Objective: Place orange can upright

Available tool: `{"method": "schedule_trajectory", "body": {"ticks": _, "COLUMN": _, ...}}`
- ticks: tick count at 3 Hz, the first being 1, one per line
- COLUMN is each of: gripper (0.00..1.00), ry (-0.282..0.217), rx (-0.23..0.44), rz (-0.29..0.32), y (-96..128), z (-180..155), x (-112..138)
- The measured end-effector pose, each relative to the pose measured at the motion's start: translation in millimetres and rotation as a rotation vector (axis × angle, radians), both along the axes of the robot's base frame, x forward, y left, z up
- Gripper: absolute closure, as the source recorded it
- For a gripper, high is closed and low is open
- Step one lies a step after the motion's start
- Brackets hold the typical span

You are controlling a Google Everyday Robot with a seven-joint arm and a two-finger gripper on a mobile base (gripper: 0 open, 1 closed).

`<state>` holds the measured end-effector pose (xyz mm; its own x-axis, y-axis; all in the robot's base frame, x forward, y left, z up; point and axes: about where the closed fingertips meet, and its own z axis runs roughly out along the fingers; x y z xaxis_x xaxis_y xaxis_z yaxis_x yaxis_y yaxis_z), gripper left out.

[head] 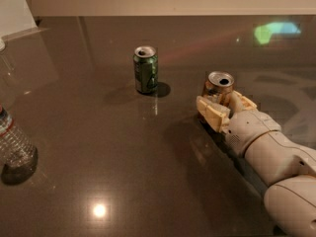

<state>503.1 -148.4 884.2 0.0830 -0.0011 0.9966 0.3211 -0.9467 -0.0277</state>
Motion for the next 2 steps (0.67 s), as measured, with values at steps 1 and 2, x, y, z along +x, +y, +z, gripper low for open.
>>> {"method": "schedule_trajectory", "body": {"ticks": 1, "gripper": 0.0, "ry": 0.0, "rx": 0.0, "rz": 0.002, "y": 1.2, "z": 0.1, "x": 0.4}}
{"method": "schedule_trajectory", "body": {"ticks": 2, "gripper": 0.0, "ry": 0.0, "rx": 0.0, "rz": 0.002, "y": 1.2, "z": 0.1, "x": 0.4}}
